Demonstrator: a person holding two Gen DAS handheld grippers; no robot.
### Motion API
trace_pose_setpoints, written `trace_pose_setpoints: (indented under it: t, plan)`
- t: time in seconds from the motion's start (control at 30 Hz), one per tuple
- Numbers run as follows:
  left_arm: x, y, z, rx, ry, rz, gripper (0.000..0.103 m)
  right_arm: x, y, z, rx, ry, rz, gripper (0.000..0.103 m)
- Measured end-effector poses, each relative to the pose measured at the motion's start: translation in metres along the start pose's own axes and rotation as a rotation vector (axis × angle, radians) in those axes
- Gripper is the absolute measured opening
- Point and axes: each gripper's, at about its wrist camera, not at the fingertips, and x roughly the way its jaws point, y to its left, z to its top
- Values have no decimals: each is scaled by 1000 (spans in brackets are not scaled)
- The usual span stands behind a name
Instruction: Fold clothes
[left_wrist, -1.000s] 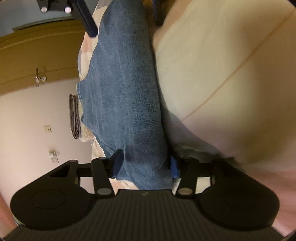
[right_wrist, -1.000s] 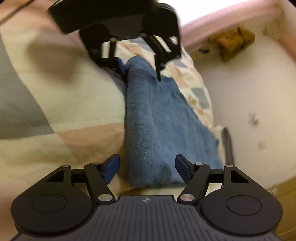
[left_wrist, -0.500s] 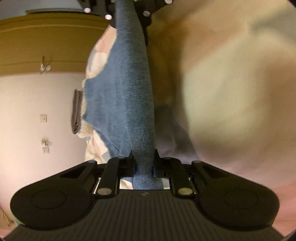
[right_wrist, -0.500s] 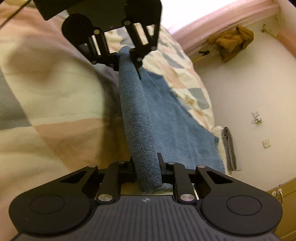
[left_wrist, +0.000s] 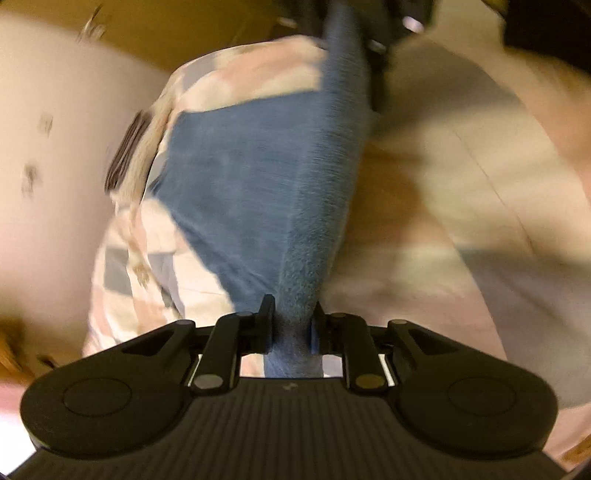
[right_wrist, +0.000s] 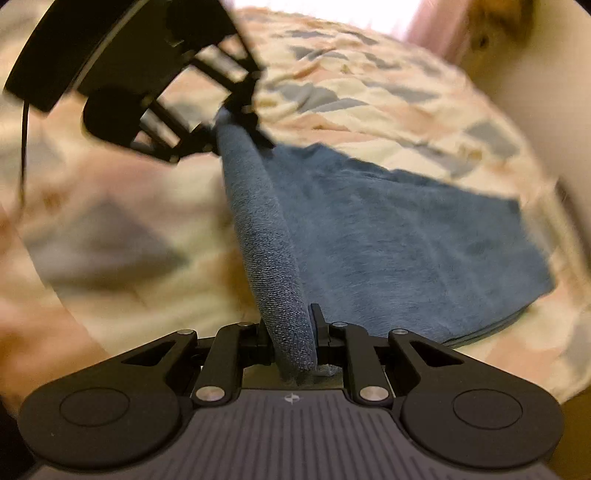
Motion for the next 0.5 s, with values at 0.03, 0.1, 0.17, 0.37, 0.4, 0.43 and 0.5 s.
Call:
trace_pose_setpoints:
  t: [0.03, 0.1, 0.17, 0.37, 0.4, 0.43, 0.5]
  plan:
    - [0, 21, 7, -37, 2, -14, 17, -6, -24, 4, 50, -5, 68, 16]
    - [2, 53, 21, -82, 2, -19, 17, -21, -60, 8, 90, -27, 129, 16]
    - [14, 91, 39, -127, 7, -16, 18, -31, -105, 14, 147, -47, 209, 16]
    - [95, 198, 92, -331, 47, 19, 25, -12, -257, 20, 315, -84, 375, 16]
    - [113, 212, 99, -379, 61, 31, 28, -2, -285, 20, 345, -76, 383, 16]
    - [131, 226, 106, -427, 75, 43, 30, 8, -313, 19, 375, -68, 391, 16]
    - [163, 250, 117, -529, 107, 51, 32, 38, -360, 15, 438, -34, 413, 16]
